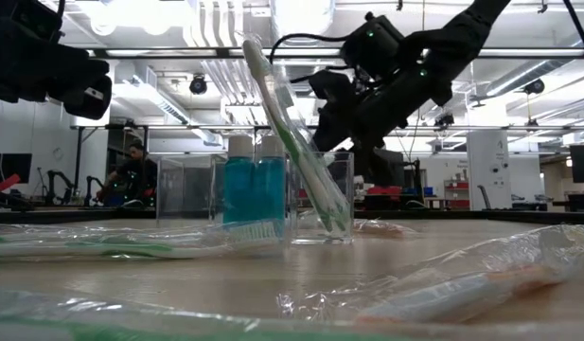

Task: Pick & Place toothbrushing station
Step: Put the green toothbrush into the transparent organizer

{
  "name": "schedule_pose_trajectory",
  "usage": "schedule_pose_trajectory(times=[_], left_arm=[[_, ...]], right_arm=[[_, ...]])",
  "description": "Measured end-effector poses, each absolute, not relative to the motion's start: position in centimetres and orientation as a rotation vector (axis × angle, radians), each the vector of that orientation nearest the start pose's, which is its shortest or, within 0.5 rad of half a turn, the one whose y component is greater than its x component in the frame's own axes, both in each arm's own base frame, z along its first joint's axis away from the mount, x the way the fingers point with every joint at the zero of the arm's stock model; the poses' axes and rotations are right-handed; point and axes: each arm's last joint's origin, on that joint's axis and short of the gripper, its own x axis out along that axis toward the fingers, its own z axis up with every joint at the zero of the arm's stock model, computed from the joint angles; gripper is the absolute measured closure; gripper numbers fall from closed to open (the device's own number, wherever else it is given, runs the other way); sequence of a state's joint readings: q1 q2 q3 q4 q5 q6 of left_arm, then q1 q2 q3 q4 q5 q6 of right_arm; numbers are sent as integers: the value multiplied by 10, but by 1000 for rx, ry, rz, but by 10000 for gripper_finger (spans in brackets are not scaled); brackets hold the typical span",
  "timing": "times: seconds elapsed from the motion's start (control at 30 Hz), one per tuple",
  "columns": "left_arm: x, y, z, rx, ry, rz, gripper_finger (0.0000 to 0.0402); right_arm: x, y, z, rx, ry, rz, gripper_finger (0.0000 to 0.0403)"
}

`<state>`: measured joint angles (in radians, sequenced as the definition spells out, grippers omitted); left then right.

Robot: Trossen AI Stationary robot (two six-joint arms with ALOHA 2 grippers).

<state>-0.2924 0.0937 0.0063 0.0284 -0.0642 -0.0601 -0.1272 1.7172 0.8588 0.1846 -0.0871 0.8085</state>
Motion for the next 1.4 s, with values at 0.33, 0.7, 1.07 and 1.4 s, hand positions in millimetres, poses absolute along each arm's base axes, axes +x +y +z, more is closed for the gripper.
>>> schedule_pose_trajectory(times=[0.33, 0.7, 1.07, 1.4], left_arm=[[99, -28, 161, -49, 69, -226, 293], [100, -28, 160, -48, 74, -226, 293], [100, -28, 160, -48, 73, -226, 293], [100, -28, 160, -48, 74, -226, 293]], right_arm=[[348, -39, 147, 886, 780, -271, 220], [378, -41, 137, 868, 926, -217, 229], [388, -42, 131, 842, 1082, -248, 265], [376, -43, 147, 795, 1020, -327, 330]])
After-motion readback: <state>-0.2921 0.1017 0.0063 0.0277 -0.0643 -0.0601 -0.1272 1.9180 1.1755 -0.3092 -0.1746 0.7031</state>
